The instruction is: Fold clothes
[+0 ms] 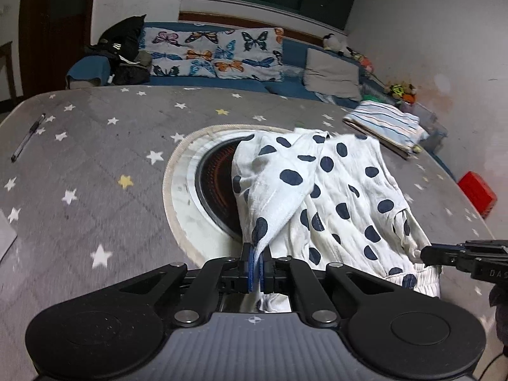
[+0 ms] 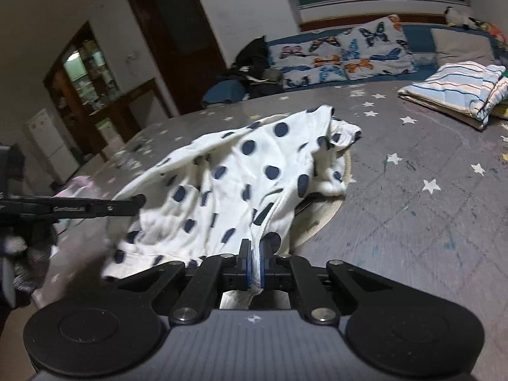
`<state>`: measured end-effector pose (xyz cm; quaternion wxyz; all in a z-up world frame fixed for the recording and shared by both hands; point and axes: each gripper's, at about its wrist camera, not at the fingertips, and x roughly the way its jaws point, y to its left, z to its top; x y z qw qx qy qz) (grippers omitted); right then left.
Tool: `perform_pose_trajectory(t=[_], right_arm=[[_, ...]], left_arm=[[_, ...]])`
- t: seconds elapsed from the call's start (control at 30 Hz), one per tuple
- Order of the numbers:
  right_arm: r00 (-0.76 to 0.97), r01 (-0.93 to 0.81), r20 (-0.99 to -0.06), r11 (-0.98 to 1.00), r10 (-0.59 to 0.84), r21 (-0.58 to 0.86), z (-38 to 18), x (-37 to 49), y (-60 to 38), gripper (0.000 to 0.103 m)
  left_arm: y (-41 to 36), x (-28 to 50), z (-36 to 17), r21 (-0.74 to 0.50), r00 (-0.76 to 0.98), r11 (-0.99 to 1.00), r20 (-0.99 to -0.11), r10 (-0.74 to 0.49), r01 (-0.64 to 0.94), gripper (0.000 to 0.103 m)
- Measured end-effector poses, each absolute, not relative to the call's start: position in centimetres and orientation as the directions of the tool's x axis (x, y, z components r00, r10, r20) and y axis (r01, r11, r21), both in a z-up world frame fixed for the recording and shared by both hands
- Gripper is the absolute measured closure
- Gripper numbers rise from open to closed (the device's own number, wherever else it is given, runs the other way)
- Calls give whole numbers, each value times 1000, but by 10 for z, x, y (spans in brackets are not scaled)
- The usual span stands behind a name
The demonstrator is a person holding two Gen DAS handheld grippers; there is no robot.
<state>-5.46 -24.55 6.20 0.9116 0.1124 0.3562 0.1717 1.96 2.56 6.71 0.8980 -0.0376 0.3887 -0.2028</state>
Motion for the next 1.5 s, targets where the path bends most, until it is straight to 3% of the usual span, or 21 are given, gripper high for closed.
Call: perform_pose_trajectory(t=[0.27,0.47,0.57,0.67,1.07,1.5], right_arm=[[622,-344,-618,877,480,335,88,-119,-254,99],[543,-428,-648,840,535,335,95,-156,-248,96],[528,-418,-662,841,532,343,93,-161,-253,91],[552,-394,-648,850,524,351,99,-158,-262,91],[655,-260,-634,910,411,322,91,-92,-285,89],[678,-183,-619,907,396,379,67,-62,-303,77]], left_arm=[[48,-34,72,-321,522,871,-703,-482,372,99],[47,-55,64,-282,480,876,-749,-456,392,97],[43,-56,69,-257,488,874,-748,-449,412,88],[36,-57,82,-236,519,865,-720,-461,442,62],[-55,8,101,-149,591,822,-627,-508,549,62],[-151,112,68,-140,540,804,-673,-506,578,62]])
